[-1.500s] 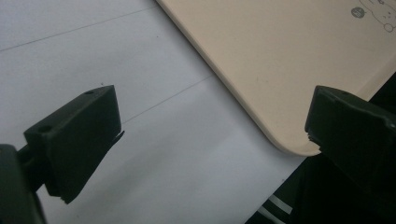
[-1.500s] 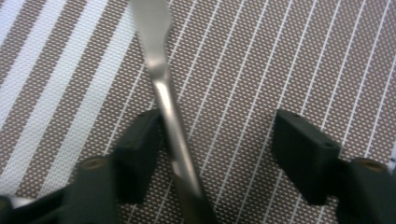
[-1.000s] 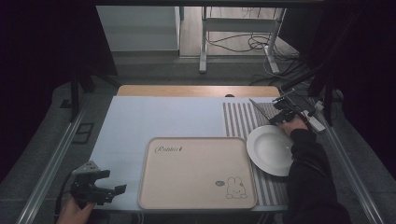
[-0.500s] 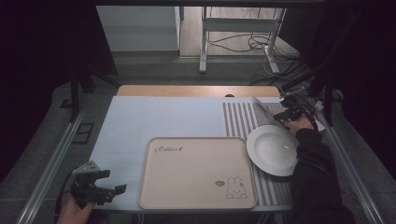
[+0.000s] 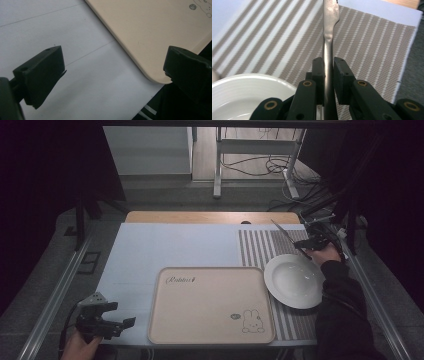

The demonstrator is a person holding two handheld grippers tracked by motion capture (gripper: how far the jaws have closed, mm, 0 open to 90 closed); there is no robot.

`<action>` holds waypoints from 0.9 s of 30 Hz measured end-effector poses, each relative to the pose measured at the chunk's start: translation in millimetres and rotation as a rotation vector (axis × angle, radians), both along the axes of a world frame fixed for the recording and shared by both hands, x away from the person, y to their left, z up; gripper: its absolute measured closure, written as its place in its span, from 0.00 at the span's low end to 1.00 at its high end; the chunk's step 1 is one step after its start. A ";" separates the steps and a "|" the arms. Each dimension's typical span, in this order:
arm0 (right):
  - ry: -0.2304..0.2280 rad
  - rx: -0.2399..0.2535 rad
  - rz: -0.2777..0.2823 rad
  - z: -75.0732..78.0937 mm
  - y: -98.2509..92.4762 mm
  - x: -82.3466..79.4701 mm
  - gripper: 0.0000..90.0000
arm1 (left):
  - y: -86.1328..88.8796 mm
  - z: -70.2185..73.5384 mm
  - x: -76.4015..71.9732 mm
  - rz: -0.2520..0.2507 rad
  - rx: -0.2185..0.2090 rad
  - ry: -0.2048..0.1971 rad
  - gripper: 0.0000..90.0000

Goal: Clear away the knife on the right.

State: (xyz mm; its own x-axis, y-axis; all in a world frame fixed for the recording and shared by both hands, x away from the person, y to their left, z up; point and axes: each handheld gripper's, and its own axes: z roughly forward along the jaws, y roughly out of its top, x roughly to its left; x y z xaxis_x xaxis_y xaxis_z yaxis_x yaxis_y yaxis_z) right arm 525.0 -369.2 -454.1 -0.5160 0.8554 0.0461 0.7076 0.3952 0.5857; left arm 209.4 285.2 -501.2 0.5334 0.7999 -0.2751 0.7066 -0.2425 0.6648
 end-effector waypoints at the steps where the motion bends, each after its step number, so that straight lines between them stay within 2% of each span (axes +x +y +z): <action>1: -0.003 0.000 0.003 0.7 1.5 -2.5 0.90 | 0.0 0.0 0.0 0.000 0.000 0.000 0.04; 13: -0.029 0.041 0.059 7.9 20.4 -33.7 0.90 | -0.3 -0.1 0.4 0.000 0.003 0.001 0.04; 27: -0.042 0.040 0.163 6.1 56.7 -76.6 0.89 | -0.5 -0.1 0.5 -0.001 0.003 0.001 0.04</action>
State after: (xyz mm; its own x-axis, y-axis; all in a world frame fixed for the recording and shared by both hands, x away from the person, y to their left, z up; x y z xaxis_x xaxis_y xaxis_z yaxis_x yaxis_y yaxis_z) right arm 448.5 -312.5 -448.1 -0.6496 0.7584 0.0542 0.6109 0.4781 0.6311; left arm 210.0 284.7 -501.3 0.5340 0.8001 -0.2733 0.7068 -0.2450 0.6636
